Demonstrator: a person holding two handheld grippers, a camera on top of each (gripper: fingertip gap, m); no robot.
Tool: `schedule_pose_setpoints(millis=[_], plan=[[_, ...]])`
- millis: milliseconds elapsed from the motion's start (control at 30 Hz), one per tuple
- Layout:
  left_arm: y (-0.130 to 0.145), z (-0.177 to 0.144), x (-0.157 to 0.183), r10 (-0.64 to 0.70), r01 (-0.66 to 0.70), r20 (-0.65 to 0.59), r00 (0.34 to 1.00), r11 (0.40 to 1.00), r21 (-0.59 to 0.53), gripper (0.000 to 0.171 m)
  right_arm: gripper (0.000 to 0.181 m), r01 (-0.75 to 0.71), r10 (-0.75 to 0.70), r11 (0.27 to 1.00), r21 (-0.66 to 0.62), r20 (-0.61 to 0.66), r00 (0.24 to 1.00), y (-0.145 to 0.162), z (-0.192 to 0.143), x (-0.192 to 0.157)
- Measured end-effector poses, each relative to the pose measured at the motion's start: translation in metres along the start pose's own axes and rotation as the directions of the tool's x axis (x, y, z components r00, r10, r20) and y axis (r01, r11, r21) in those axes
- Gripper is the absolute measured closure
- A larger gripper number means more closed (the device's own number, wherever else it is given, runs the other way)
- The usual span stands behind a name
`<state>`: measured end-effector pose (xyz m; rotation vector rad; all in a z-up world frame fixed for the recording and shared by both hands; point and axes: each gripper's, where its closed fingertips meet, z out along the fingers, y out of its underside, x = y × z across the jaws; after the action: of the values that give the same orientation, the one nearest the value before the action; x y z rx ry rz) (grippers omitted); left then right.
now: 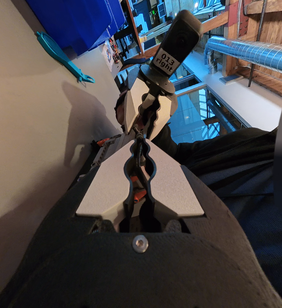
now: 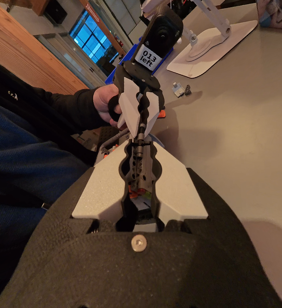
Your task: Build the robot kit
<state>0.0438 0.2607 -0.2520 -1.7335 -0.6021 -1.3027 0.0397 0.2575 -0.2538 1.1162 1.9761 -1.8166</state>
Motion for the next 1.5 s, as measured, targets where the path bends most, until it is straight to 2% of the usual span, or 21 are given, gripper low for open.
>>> schedule_pose_setpoints(millis=[133,267,333,433,600,1000,1500], plan=[[-0.005,0.000,-0.002,-0.025,0.025,0.002,1.000,1.000,0.018,0.170,0.162,0.066,-0.064,0.998,0.016,-0.112,0.992,-0.003,-0.001,0.004],[-0.005,0.003,-0.004,-0.058,0.058,0.011,0.998,0.998,0.011,0.171,0.171,0.165,-0.167,0.986,-0.032,-0.249,0.954,-0.001,-0.003,0.009],[-0.003,0.002,-0.004,-0.064,0.064,0.005,0.998,0.998,0.005,0.171,0.171,0.192,-0.199,0.980,-0.053,-0.269,0.942,-0.002,-0.003,0.007],[0.001,0.004,-0.001,-0.034,0.035,0.018,0.999,0.999,-0.016,0.171,0.171,0.105,-0.110,0.994,-0.037,-0.168,0.980,0.001,-0.003,0.003],[0.002,0.003,0.001,-0.054,0.054,-0.007,0.999,0.998,-0.016,0.171,0.178,-0.006,0.005,1.000,-0.010,-0.032,0.999,-0.004,-0.006,-0.001],[0.004,0.003,-0.001,-0.082,0.082,-0.010,0.997,0.997,0.000,0.171,0.176,-0.126,0.133,0.990,-0.069,0.110,0.985,0.001,-0.004,-0.004],[0.011,0.002,0.006,-0.019,0.019,-0.007,1.000,0.999,-0.028,0.169,0.178,-0.224,0.244,0.969,-0.099,0.289,0.926,0.002,-0.002,-0.011]])
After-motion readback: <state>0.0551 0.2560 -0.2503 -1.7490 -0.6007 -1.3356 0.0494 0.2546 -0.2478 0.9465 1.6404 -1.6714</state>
